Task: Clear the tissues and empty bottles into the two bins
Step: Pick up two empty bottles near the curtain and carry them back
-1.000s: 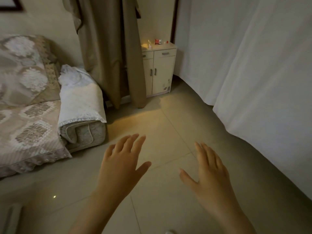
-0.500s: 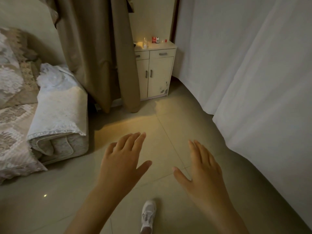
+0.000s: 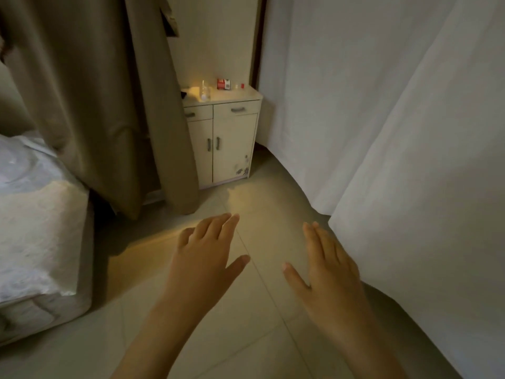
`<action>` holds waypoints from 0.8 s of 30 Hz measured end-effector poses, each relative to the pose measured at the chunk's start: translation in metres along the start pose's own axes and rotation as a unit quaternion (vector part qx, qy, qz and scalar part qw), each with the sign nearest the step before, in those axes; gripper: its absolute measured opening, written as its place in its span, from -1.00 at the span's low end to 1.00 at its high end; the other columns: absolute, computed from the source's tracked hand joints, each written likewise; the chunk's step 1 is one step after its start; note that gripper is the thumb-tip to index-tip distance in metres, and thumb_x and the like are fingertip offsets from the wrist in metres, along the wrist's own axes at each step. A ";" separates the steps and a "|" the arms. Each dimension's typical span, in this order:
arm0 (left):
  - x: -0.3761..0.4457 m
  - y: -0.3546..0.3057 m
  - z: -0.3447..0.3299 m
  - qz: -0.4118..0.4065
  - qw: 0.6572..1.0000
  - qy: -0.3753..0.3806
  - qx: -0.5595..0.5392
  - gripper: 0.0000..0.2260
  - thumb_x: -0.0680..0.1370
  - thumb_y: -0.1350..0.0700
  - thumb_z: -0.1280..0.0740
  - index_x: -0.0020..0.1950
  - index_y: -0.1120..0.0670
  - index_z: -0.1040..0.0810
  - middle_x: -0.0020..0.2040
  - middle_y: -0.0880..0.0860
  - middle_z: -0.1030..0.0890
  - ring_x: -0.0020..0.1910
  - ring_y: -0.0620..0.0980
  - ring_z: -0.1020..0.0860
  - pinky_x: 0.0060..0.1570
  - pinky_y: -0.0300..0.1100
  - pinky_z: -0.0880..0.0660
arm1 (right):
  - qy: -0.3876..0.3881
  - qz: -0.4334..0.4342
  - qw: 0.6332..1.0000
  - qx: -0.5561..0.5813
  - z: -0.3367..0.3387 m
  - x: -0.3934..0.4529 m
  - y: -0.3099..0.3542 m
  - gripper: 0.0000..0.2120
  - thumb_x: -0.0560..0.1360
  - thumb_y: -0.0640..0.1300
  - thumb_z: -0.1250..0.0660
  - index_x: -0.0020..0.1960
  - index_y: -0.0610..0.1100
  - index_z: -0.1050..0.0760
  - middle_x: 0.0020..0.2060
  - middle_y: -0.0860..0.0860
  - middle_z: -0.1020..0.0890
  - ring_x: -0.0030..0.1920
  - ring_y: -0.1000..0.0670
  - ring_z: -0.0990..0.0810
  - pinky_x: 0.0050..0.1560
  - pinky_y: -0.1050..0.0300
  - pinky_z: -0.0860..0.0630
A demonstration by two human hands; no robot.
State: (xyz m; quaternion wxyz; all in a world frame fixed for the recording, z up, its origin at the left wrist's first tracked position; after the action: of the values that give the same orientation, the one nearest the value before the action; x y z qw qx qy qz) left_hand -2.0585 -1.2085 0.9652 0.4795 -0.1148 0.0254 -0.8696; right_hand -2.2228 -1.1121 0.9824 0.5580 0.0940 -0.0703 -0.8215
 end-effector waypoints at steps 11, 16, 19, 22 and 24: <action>0.189 0.024 -0.049 0.090 0.995 0.031 0.000 -0.33 0.47 -0.27 -0.27 0.50 -0.05 -0.20 0.47 -0.05 -0.32 0.44 -0.01 -0.30 0.35 0.02 -0.25 | 0.059 0.098 0.993 0.006 -0.005 0.245 -0.008 -0.25 0.52 0.34 0.01 0.52 0.05 0.28 0.54 0.09 0.14 0.53 0.01 0.11 0.50 -0.07 -0.06; 0.279 0.031 -0.059 0.122 0.992 0.011 0.007 -0.34 0.54 -0.29 -0.12 0.54 -0.11 0.06 0.55 -0.12 -0.06 0.52 -0.07 -0.03 0.45 -0.04 -0.04 | 0.069 0.161 0.985 0.001 0.015 0.353 -0.020 -0.28 0.54 0.31 0.03 0.53 0.03 0.25 0.54 0.07 0.12 0.53 0.01 0.11 0.50 -0.05 -0.05; 0.325 0.036 -0.062 0.138 0.990 0.002 0.015 -0.34 0.54 -0.30 -0.10 0.54 -0.12 0.09 0.55 -0.12 -0.04 0.52 -0.07 -0.02 0.45 -0.06 -0.02 | 0.068 0.183 0.981 0.006 0.024 0.408 -0.021 -0.30 0.55 0.27 0.01 0.53 0.01 0.21 0.54 0.05 0.11 0.53 0.01 0.11 0.50 -0.07 -0.05; 0.368 0.042 -0.069 0.152 0.988 -0.004 0.014 -0.33 0.54 -0.31 -0.10 0.54 -0.12 0.08 0.55 -0.13 -0.05 0.52 -0.07 -0.03 0.45 -0.07 -0.02 | 0.069 0.188 0.980 0.005 0.024 0.454 -0.024 -0.29 0.55 0.28 -0.01 0.53 0.02 0.19 0.54 0.05 0.09 0.53 0.00 0.09 0.49 -0.08 -0.08; 0.397 0.048 -0.076 0.160 0.987 -0.005 0.000 -0.33 0.53 -0.31 -0.11 0.54 -0.12 0.05 0.55 -0.12 -0.08 0.52 -0.06 -0.05 0.44 -0.06 -0.04 | 0.078 0.189 0.979 0.004 0.020 0.482 -0.027 -0.29 0.54 0.28 -0.02 0.53 0.03 0.20 0.54 0.06 0.10 0.53 0.01 0.10 0.49 -0.09 -0.08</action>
State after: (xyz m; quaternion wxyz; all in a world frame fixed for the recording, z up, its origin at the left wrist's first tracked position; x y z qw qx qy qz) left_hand -2.2398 -1.5725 0.9531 0.6130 -0.1134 0.0407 -0.7809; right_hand -2.4255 -1.5503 0.9594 0.7068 0.1444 -0.0463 -0.6910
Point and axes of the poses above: each hand's wrist, its own x-axis towards the middle knuckle, its own z-axis out of the back of the hand, y = z × x, the point moved 2 cm from there along x, towards the middle knuckle
